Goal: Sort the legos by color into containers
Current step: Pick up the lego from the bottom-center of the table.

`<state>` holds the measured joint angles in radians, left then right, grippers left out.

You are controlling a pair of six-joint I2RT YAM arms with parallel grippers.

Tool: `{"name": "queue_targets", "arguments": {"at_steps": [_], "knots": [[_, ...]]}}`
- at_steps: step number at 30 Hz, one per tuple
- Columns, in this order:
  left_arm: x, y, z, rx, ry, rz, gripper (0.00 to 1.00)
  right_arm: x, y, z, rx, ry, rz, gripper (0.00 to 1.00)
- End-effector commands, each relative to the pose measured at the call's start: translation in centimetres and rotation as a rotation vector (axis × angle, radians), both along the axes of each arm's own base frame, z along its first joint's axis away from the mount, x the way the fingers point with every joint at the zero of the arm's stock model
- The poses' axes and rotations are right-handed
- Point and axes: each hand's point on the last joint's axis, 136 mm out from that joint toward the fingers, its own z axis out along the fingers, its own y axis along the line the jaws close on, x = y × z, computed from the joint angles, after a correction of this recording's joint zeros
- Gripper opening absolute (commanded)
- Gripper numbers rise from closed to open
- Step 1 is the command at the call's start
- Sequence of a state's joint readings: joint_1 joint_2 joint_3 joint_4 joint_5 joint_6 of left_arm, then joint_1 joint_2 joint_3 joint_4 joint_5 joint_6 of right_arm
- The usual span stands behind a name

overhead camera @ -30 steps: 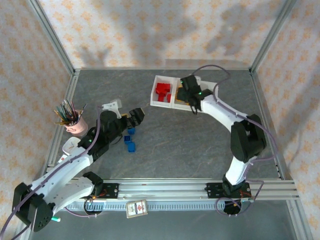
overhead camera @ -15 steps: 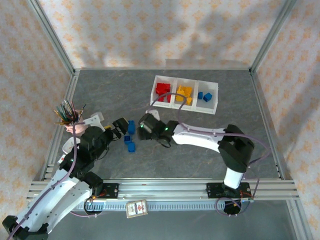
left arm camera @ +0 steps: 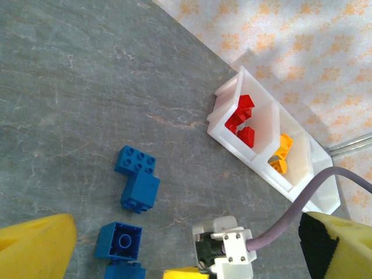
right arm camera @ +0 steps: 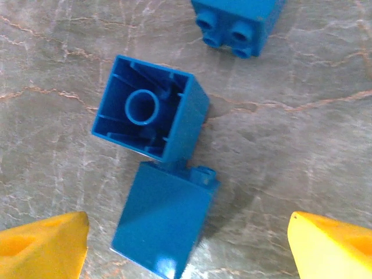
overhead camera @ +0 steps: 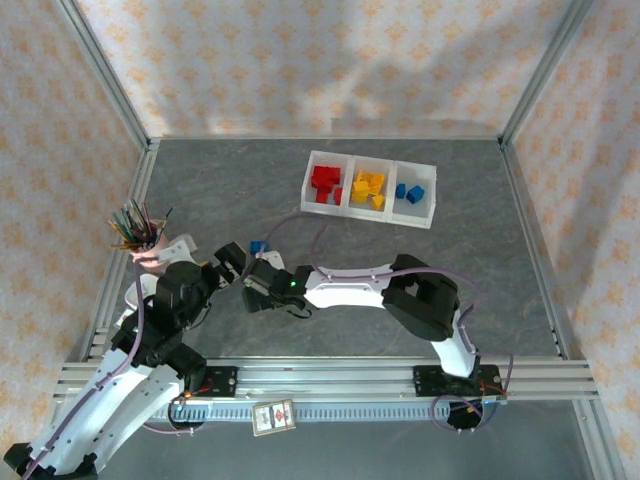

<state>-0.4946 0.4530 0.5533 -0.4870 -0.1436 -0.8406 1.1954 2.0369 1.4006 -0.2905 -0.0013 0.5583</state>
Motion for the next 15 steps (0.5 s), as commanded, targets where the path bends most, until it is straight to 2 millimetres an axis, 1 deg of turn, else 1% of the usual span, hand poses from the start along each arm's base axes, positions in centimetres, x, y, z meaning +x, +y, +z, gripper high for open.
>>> {"name": "queue_targets", "arguments": {"at_steps": [1,3,6,11,15], "knots": [[-0.3,1.1,-0.6,0.022,0.016,0.047,0.99,0.5,0.9,-0.3,0.006,-0.009,-0.019,0.87],[-0.3,1.2,-0.7,0.021,0.019,0.055,0.99,0.8,1.0,-0.8,-0.016,-0.015,-0.025,0.85],[-0.4,1.5,-0.6,0.019,0.015,0.07,0.99,1.0,1.2,-1.7,-0.037,-0.017,-0.024,0.79],[-0.4,1.5,-0.5,0.019,0.008,0.069,0.99,1.1,1.2,-2.8,-0.063,-0.01,-0.025,0.64],[-0.2,1.1,-0.4,0.021,0.011,0.051,0.99,1.1,0.8,-2.6,-0.069,-0.012,-0.037,0.51]]}}
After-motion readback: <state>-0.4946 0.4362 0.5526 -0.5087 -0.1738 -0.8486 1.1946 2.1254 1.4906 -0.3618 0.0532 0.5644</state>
